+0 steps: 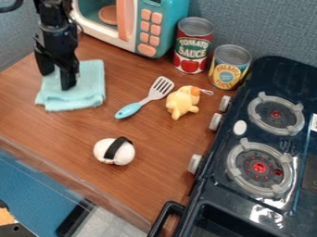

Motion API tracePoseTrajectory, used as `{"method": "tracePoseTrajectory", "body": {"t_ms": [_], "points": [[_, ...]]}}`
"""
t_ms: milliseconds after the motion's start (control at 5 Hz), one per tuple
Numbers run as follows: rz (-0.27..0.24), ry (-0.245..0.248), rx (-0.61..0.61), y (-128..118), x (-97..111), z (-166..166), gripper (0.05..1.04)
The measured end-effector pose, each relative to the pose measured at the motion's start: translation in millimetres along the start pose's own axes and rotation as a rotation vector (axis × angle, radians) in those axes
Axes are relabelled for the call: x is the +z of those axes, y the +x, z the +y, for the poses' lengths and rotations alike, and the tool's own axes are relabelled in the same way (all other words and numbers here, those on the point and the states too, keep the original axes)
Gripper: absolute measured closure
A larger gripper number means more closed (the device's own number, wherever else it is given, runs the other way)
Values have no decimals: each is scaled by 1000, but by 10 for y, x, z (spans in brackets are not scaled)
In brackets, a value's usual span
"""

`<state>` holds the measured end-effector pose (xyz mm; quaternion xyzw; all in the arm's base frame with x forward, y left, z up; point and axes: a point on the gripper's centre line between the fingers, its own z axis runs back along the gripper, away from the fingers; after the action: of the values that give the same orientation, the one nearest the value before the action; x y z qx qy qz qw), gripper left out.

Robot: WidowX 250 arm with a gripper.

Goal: Move the thing on the left side to the right side

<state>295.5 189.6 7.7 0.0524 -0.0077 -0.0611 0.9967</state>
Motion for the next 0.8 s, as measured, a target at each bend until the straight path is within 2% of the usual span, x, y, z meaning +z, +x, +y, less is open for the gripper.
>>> {"method": "tracePoseTrajectory", "body": {"t_ms": [200, 400, 600, 800], "points": [[5, -15, -44, -149, 20, -277, 82], [9, -60, -62, -313, 55, -598, 82], [21, -73, -130, -430, 104, -992, 82], [27, -69, -191, -396, 111, -1238, 82]]}}
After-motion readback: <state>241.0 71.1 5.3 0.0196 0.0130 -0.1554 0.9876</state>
